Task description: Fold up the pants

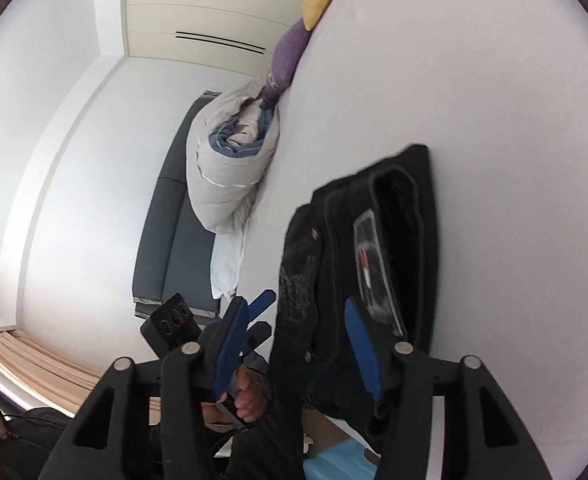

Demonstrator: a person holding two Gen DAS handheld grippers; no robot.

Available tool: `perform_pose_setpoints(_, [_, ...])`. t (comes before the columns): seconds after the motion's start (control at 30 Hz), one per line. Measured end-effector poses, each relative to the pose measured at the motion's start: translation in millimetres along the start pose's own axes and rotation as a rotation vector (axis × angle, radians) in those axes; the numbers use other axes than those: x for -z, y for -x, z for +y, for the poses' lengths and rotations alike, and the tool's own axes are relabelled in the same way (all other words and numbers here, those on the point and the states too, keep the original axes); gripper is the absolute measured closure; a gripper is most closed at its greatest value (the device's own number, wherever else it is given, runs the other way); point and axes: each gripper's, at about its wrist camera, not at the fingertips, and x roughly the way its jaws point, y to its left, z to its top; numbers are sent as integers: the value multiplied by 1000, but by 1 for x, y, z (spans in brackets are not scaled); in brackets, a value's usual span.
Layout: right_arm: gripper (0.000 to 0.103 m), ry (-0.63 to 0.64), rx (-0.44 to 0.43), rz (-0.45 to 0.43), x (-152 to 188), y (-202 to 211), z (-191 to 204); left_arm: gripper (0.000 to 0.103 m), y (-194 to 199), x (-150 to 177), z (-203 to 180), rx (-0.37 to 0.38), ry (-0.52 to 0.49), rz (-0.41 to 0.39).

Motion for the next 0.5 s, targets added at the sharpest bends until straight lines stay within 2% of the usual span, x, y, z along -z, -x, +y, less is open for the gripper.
perform_pose_setpoints(0.07, [47, 1, 2, 5, -12, -12, -1, 21, -10, -22, 18, 25, 19, -18])
perform_pose_setpoints(0.13, [47, -18, 22, 20, -18, -25, -9, 21, -24, -36, 34, 65, 63, 1])
perform_pose_setpoints(0.2, [52, -55, 101, 53, -20, -35, -23, 21, -41, -40, 47, 95, 91, 48])
perform_pose_setpoints(0.23, [65, -70, 116, 57, -21, -37, -29, 22, -46, -38, 49, 98, 82, 58])
perform_pose_setpoints(0.27, [72, -87, 105, 51, -20, -36, -34, 22, -43, -35, 46, 94, 60, 52])
perform_pose_setpoints(0.43, [72, -99, 78, 48, 0, -20, -41, 20, -16, 6, 25, 72, -19, 26])
perform_pose_setpoints(0.5, [72, -86, 98, 63, 9, -15, -40, 20, 0, 29, 11, 29, -52, 1])
